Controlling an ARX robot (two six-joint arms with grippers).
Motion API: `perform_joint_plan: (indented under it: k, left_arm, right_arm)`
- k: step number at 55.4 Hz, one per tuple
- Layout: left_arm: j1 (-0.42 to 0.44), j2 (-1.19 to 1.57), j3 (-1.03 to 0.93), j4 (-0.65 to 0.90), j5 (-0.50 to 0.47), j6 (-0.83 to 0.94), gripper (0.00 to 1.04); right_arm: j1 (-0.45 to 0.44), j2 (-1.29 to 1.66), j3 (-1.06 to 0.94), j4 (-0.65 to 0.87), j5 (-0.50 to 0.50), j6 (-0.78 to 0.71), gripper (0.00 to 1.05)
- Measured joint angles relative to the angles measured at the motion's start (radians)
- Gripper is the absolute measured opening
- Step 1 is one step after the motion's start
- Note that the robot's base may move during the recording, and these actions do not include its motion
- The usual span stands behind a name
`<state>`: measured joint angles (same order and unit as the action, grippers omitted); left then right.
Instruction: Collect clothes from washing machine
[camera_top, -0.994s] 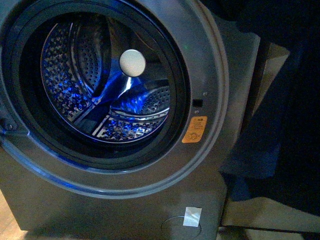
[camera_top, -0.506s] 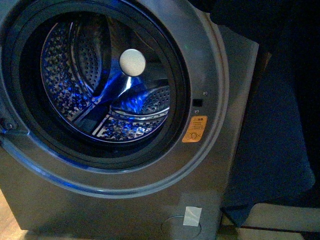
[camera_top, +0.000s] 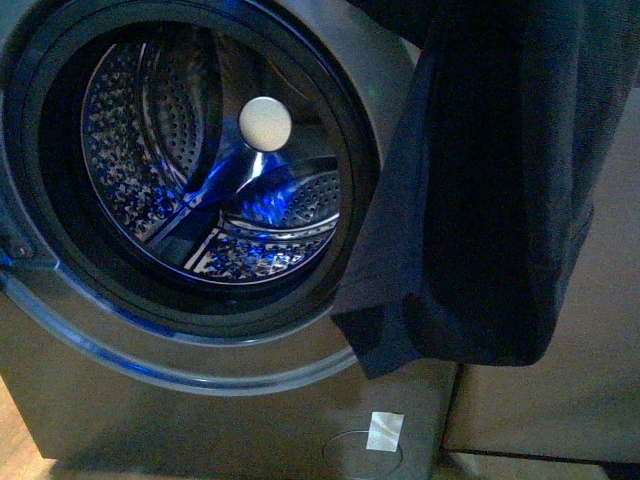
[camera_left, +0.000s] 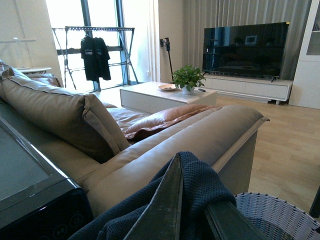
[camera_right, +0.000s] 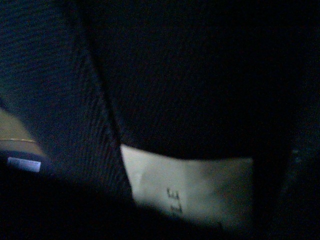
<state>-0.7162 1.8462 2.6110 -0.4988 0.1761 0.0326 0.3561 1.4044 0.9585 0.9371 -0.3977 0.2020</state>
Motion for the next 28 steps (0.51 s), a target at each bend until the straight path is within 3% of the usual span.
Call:
perform_joint_plan:
  k: [4, 13, 19, 28]
  left_arm:
    - [0.0, 0.0, 0.0, 0.0, -0.001, 0.0, 0.06]
    - [0.0, 0.0, 0.0, 0.0, -0.001, 0.0, 0.06]
    - [0.0, 0.0, 0.003, 0.0, 0.0, -0.001, 0.06]
    - [0.0, 0.0, 0.01, 0.0, 0.002, -0.002, 0.4]
  right_arm:
    - [0.006, 0.023, 0.021, 0.007, 0.043, 0.0, 0.97]
    - [0.023, 0.047, 0.034, 0.032, 0.116, -0.002, 0.72]
    - [0.027, 0.043, 0.023, 0.078, 0.138, -0.01, 0.49]
    - [-0.032, -0.012, -0.034, 0.123, 0.157, -0.012, 0.19]
